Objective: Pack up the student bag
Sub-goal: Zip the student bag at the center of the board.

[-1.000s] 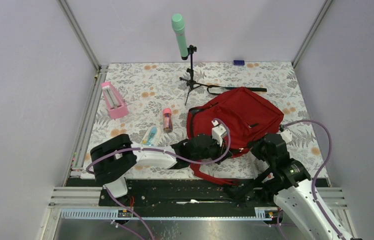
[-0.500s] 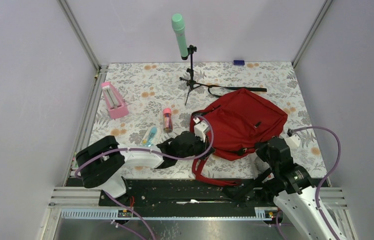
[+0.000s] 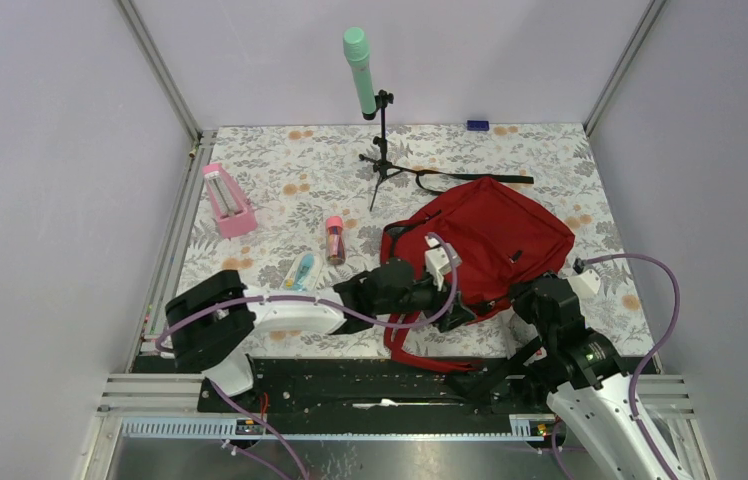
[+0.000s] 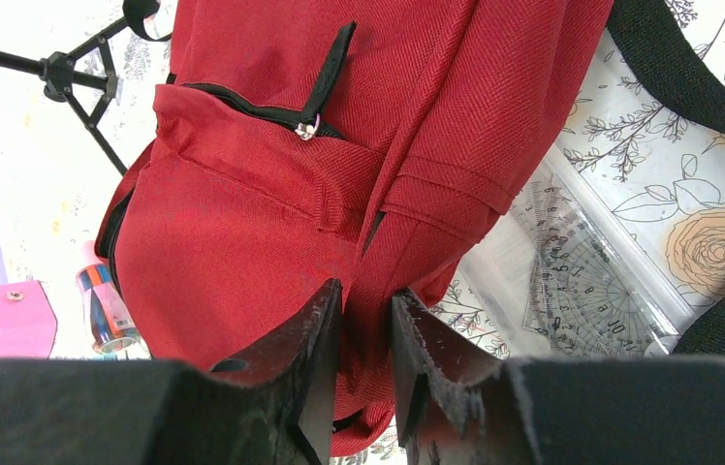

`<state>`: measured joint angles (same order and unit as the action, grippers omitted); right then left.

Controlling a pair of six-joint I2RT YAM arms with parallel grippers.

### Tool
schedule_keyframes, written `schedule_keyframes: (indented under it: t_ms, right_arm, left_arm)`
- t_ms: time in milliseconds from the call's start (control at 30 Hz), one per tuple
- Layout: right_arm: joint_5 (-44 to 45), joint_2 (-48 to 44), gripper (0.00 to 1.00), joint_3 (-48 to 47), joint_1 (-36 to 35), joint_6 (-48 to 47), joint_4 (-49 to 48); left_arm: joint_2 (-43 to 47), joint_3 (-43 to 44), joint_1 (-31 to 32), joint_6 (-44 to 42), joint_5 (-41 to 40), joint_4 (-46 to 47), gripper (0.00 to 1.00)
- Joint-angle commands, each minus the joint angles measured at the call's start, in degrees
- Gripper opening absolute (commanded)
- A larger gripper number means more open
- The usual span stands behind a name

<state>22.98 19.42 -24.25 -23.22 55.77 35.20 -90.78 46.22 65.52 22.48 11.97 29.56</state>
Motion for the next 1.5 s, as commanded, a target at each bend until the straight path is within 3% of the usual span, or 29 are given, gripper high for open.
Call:
schedule_keyframes:
  t_ms: [0, 133, 367, 600, 867, 1067, 1300, 1467]
  right_arm:
    - [1.8, -1.4, 0.31, 0.1, 0.4, 0.3, -3.9]
    - [2.0, -2.0, 0.34, 0.2, 0.4, 0.3, -3.9]
    - [2.0, -2.2, 0.34, 0.2, 0.4, -1.3, -4.0]
    - [1.7, -2.4, 0.34, 0.9, 0.4, -2.0, -4.0]
    - [-2.2, -2.4, 0.35, -0.8, 0.4, -3.0, -1.5]
    - [-3.6, -2.7, 0.35, -1.3, 0.4, -2.6, -0.6]
    - [-4.6, -2.6, 0.35, -1.1, 0.4, -2.3, -0.6]
    - [-4.8, -2.7, 0.35, -0.7, 0.4, -2.5, -0.6]
  left_arm:
    - [-5.0, 6.5, 2.5, -1.7, -0.6, 3.6, 0.61]
    - [-9.2, 10.2, 3.3, 3.3, 2.1, 3.0, 0.54]
    - [-11.6, 9.5, 3.3, 9.1, 0.6, 4.5, 0.55]
    - [-13.1, 9.4, 2.8, 10.4, 0.5, 5.9, 0.66]
    - [-17.2, 11.5, 2.4, 10.0, 2.2, 8.0, 0.71]
    - [-17.3, 11.1, 2.4, 8.8, -4.1, 7.2, 0.73]
    - [-19.0, 11.8, 2.4, 10.1, -5.5, 9.8, 0.71]
    - [-20.1, 13.1, 2.4, 9.5, -6.0, 10.2, 0.62]
